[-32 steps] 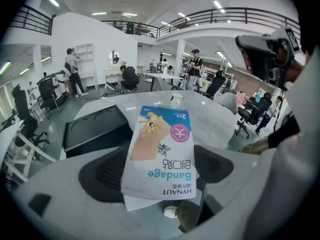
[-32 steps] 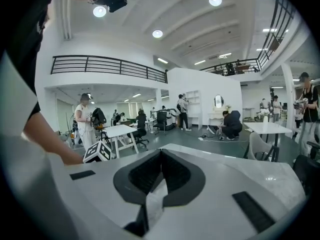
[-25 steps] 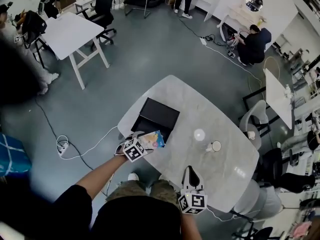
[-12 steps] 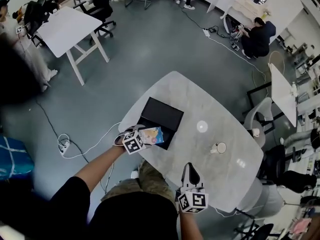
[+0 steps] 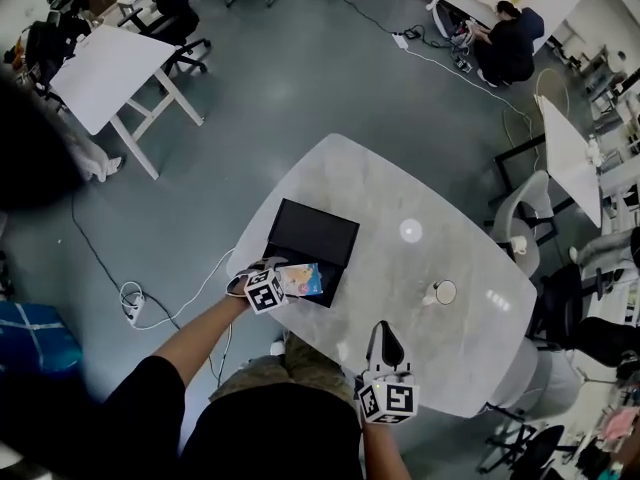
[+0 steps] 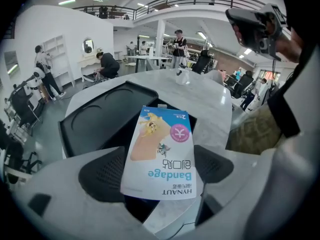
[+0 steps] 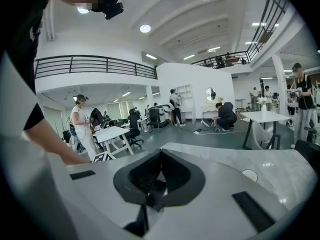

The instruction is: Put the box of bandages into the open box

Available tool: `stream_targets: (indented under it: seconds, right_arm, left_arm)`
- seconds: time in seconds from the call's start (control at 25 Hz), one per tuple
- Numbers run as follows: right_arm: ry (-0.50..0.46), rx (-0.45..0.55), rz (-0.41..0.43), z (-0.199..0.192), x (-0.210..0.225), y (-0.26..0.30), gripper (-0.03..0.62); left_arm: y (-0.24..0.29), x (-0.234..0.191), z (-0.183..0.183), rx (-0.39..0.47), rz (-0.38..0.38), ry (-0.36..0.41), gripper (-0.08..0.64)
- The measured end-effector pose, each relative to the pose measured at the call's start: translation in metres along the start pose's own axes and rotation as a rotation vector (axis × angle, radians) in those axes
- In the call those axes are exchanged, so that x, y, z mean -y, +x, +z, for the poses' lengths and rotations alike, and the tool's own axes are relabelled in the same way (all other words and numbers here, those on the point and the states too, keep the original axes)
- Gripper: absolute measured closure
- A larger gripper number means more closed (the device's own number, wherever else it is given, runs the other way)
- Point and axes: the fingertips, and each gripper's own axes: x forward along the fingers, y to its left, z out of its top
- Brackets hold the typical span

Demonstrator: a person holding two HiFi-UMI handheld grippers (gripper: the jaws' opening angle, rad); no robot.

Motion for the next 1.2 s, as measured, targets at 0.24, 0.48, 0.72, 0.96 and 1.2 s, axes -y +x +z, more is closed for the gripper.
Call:
stream_targets:
  seconds: [0.24,0.48,0.72,0.96,1.2]
  right_arm:
    - [0.036,-0.001,-0.026,-0.001,0.028,0.006,0.580]
    - [0.045,-0.006,-0.036,-0.003,0.036,0.011,0.580]
    - [0.054,-0.015,-0.035,-0.007,0.042,0.012,0.580]
    - [0.058,-0.019,-0.037,-0.006,0.045,0.016,0.580]
    - [0.058,-0.022,-0.040,-0.003,0.054,0.016,0.580]
  left_arm:
    - [0.020,-0.006,0.006,-0.041,-0.026,0.020,0.112]
    - [0.028,-0.007,0.013,-0.058,-0.057,0.063,0.112]
    - [0.033,-0.013,0.019,-0.066,-0.066,0.077,0.112]
    - [0.038,-0.011,0.018,-0.084,-0.069,0.127,0.112]
    - [0.043,-0.010,0.020,-0.080,-0.051,0.132,0.112]
